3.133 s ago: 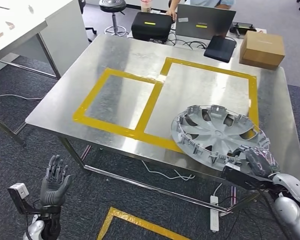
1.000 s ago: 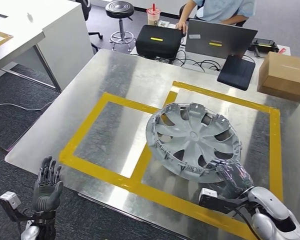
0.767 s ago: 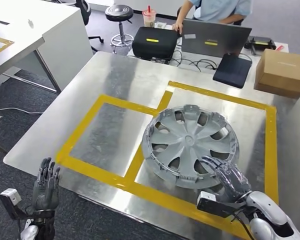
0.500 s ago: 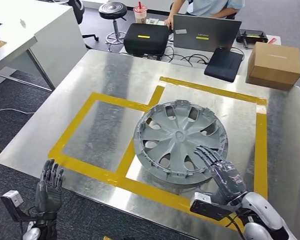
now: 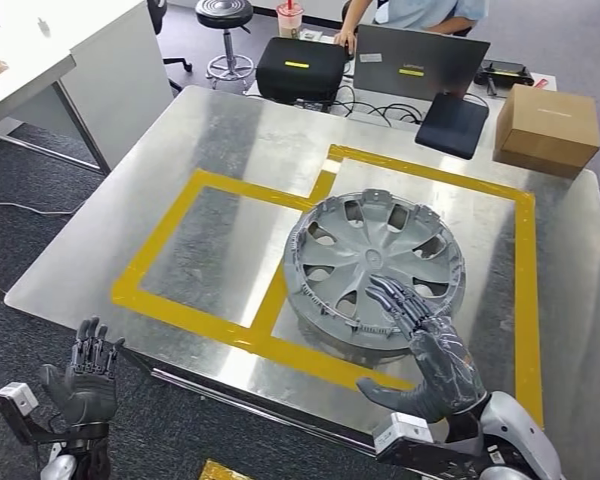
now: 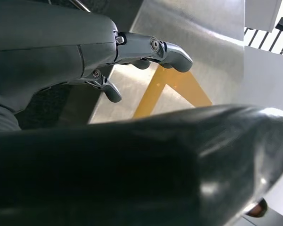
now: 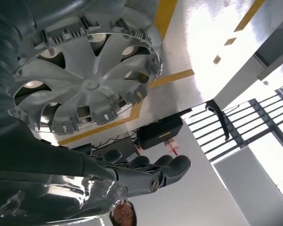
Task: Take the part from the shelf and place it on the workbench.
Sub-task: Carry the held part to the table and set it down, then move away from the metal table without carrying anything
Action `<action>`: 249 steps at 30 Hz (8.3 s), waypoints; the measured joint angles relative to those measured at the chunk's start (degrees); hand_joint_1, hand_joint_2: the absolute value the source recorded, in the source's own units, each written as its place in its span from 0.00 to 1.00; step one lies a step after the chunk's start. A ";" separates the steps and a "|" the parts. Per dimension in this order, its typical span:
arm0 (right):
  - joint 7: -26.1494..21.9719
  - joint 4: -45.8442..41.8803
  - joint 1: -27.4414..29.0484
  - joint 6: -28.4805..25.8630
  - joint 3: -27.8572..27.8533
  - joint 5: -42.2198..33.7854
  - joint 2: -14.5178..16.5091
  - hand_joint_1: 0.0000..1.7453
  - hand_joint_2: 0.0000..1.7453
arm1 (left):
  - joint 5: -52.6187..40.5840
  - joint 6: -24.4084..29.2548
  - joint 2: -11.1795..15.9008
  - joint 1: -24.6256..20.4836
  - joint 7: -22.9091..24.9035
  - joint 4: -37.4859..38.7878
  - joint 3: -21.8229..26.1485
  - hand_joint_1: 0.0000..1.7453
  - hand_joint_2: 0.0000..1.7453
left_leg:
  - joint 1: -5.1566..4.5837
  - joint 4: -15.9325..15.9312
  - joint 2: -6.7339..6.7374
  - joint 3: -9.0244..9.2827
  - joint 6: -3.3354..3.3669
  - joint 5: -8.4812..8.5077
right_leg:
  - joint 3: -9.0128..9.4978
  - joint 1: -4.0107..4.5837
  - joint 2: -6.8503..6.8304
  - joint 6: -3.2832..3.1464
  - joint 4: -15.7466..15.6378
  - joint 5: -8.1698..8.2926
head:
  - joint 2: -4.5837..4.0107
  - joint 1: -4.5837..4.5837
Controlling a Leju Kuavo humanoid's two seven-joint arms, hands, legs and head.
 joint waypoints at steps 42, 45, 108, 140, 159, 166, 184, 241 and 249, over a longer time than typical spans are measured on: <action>-12.33 2.65 13.07 -11.91 -8.37 -16.00 7.48 0.00 0.00 | 0.03 8.67 -5.35 5.10 1.69 -8.89 1.50 0.00 0.00 | -0.77 0.96 -4.60 -5.49 -2.38 2.56 | 12.75 0.80 1.18 -4.21 -18.49 5.51 | 0.00 -0.94; -12.25 2.55 13.81 -12.15 -8.56 -16.52 7.51 0.00 0.00 | 0.02 9.72 -5.61 5.28 1.61 -9.61 1.55 0.00 0.00 | -0.44 11.59 -1.12 -7.86 -3.27 -6.48 | 10.69 0.75 -1.23 -4.50 -18.42 7.64 | 0.00 -1.43; -13.42 0.28 18.10 -8.57 -12.96 -26.91 7.64 0.00 0.00 | -8.20 20.41 -2.16 14.25 -0.28 -27.54 -11.64 0.00 0.00 | -0.46 16.31 -0.59 -6.97 -3.27 -8.08 | 9.19 0.84 -2.86 -4.19 -16.85 7.89 | 0.00 -0.87; -3.55 39.75 26.89 -2.65 -40.15 -21.82 20.22 0.00 0.00 | -14.22 19.41 -12.28 17.86 21.12 -12.86 14.79 0.00 0.00 | -0.92 14.40 -0.25 -4.72 -1.97 -8.10 | 7.89 1.60 -3.83 -4.65 -15.93 7.97 | 0.00 -1.04; -6.59 50.50 21.29 -3.43 -42.09 -21.43 23.11 0.00 0.00 | -11.24 16.02 -12.91 19.20 24.76 -9.49 12.31 0.00 0.00 | -1.02 -0.55 -4.29 3.71 -0.50 -2.90 | 9.36 -0.19 1.26 -0.81 -14.48 5.80 | 0.00 -0.54; -6.81 51.16 20.90 -3.90 -42.12 -21.46 23.24 0.00 0.00 | -11.35 15.62 -12.90 19.11 24.79 -9.41 12.15 0.00 0.00 | -0.75 8.51 -1.03 -0.75 -2.16 -7.30 | 12.47 0.24 0.47 -3.57 -16.19 4.36 | 0.00 -1.07; -6.72 53.05 19.97 -5.39 -40.69 -22.14 23.30 0.00 0.00 | -13.21 13.90 -12.93 18.44 24.72 -8.76 12.46 0.00 0.00 | -1.61 0.09 -0.95 5.34 1.60 -4.92 | 5.19 0.42 -0.14 -1.08 1.13 -5.83 | 0.00 -0.50; -5.85 54.27 18.97 -10.71 -33.68 -26.20 20.69 0.00 0.00 | -15.99 13.68 -12.90 16.47 24.10 -6.05 13.72 0.00 0.00 | -0.50 0.20 1.83 2.47 -0.41 -2.58 | 9.80 0.18 -5.11 -0.89 -13.39 3.74 | 0.00 -0.80; -5.75 54.73 19.20 -10.88 -33.31 -26.34 20.52 0.00 0.00 | -15.94 13.73 -12.92 16.45 24.20 -5.93 13.74 0.00 0.00 | -0.60 0.30 -4.70 2.73 -0.03 -2.45 | 6.26 0.07 1.95 -1.38 -9.13 4.70 | 0.00 -0.66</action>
